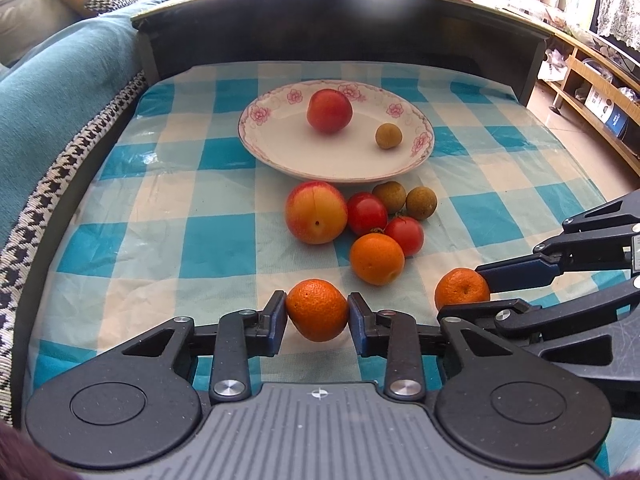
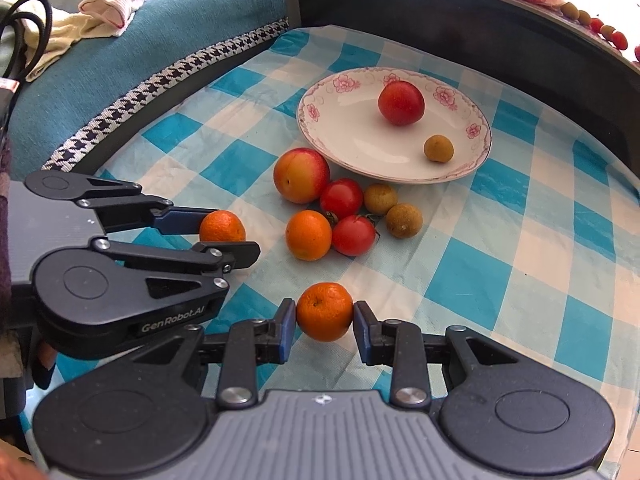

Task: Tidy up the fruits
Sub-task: 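Carry the tangerines in both tools toward the white floral plate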

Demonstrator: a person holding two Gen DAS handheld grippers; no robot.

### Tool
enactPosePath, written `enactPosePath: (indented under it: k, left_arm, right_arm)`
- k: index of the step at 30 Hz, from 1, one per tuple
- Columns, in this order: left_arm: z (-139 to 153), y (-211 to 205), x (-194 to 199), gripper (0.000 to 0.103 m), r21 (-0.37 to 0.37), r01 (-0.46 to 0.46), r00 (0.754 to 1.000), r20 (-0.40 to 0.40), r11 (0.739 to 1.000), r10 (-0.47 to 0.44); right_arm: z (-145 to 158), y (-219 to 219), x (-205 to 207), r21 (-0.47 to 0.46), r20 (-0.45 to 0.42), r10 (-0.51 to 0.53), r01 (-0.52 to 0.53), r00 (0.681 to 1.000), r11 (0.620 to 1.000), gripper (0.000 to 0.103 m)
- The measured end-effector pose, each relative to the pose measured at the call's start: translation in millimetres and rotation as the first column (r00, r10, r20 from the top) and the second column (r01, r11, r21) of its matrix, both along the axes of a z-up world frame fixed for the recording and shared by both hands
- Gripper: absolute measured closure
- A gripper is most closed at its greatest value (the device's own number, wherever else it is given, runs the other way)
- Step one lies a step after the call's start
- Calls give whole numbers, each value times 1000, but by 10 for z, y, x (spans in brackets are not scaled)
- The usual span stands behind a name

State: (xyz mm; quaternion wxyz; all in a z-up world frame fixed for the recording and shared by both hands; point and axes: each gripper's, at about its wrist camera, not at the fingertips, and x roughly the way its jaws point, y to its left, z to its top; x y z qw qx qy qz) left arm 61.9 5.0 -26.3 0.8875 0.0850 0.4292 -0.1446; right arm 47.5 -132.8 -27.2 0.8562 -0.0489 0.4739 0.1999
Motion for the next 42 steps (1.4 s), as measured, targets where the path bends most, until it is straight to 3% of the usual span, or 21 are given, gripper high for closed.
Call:
enactPosePath:
  k: [42]
  left_arm:
    - [122,-113,25,63,38,-5,999,53,999,3]
  right_arm:
    - [150,-93,90,43,35,-41,40,999,998,59]
